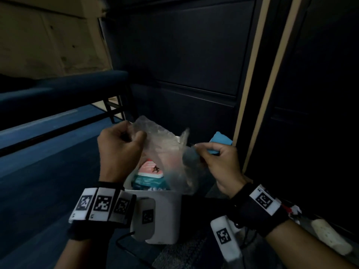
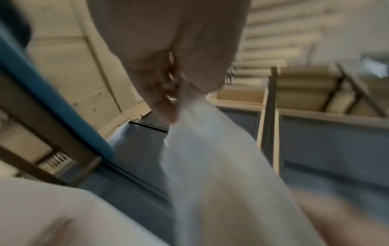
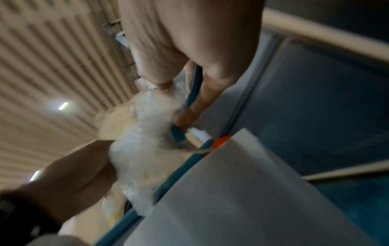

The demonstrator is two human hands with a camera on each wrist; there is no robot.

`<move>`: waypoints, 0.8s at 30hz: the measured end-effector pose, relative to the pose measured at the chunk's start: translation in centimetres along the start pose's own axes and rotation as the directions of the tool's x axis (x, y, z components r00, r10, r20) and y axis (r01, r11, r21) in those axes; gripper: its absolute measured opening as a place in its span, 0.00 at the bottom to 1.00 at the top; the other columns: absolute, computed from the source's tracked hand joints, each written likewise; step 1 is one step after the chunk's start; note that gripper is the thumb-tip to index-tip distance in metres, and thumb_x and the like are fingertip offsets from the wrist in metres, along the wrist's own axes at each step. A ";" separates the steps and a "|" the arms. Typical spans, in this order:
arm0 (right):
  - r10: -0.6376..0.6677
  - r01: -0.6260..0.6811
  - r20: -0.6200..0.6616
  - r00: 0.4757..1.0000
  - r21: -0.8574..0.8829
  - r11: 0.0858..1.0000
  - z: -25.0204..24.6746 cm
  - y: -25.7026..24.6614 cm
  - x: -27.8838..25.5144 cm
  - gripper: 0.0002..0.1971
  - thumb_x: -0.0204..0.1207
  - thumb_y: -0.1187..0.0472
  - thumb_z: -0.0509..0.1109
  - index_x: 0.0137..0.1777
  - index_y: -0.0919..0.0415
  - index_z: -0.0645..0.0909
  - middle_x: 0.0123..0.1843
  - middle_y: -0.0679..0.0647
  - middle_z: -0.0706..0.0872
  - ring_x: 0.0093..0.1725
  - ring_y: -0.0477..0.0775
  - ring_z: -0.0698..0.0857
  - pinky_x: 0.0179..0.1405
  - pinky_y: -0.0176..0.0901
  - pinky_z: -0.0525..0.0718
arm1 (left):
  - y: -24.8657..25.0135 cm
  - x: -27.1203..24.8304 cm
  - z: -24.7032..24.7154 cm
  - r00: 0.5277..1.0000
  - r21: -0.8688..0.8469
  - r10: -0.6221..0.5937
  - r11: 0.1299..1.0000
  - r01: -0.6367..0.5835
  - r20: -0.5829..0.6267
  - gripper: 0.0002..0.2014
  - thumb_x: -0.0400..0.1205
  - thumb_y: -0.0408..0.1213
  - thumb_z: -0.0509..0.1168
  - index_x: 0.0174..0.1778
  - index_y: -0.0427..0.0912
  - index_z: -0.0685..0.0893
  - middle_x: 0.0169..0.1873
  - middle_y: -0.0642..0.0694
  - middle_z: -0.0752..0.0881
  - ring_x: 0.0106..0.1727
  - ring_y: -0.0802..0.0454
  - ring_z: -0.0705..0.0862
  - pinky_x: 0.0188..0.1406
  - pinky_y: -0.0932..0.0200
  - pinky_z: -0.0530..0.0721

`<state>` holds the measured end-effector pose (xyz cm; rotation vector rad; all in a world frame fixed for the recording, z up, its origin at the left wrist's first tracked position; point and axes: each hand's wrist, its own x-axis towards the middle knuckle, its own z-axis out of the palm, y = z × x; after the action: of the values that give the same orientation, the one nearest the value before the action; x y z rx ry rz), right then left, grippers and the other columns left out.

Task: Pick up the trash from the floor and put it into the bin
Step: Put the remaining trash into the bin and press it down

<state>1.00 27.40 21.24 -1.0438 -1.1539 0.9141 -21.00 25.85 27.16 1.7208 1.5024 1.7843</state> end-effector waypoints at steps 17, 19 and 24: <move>0.083 0.368 0.653 0.753 -0.522 0.770 7.0 0.4 -0.1 0.09 0.82 0.63 0.64 0.46 0.62 0.87 0.42 0.55 0.90 0.42 0.48 0.88 0.42 0.40 0.85 | -3.3 -2.7 1.1 0.634 0.472 -0.297 0.873 -0.122 0.714 0.22 0.76 0.44 0.71 0.67 0.48 0.78 0.58 0.49 0.83 0.58 0.51 0.82 0.54 0.61 0.76; 0.002 0.426 0.641 0.768 -0.513 0.745 6.5 0.5 -0.5 0.08 0.79 0.63 0.69 0.42 0.62 0.89 0.40 0.53 0.90 0.39 0.43 0.87 0.40 0.30 0.84 | -3.6 -2.7 1.6 0.524 0.564 -0.394 0.797 -0.214 0.755 0.19 0.81 0.50 0.64 0.68 0.51 0.76 0.64 0.47 0.80 0.62 0.48 0.79 0.56 0.59 0.73; -0.289 0.535 0.517 0.806 -0.426 0.730 3.5 1.0 -0.8 0.03 0.74 0.61 0.76 0.45 0.60 0.90 0.48 0.47 0.90 0.49 0.40 0.86 0.51 0.28 0.83 | -4.0 -2.6 2.2 0.376 0.582 -0.471 0.764 -0.279 0.798 0.15 0.87 0.45 0.55 0.67 0.46 0.78 0.66 0.45 0.80 0.63 0.50 0.78 0.65 0.56 0.73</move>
<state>-2.62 27.52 20.40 -0.9831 -2.0216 0.4294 -20.31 26.73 22.06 2.1992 1.5689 -0.1258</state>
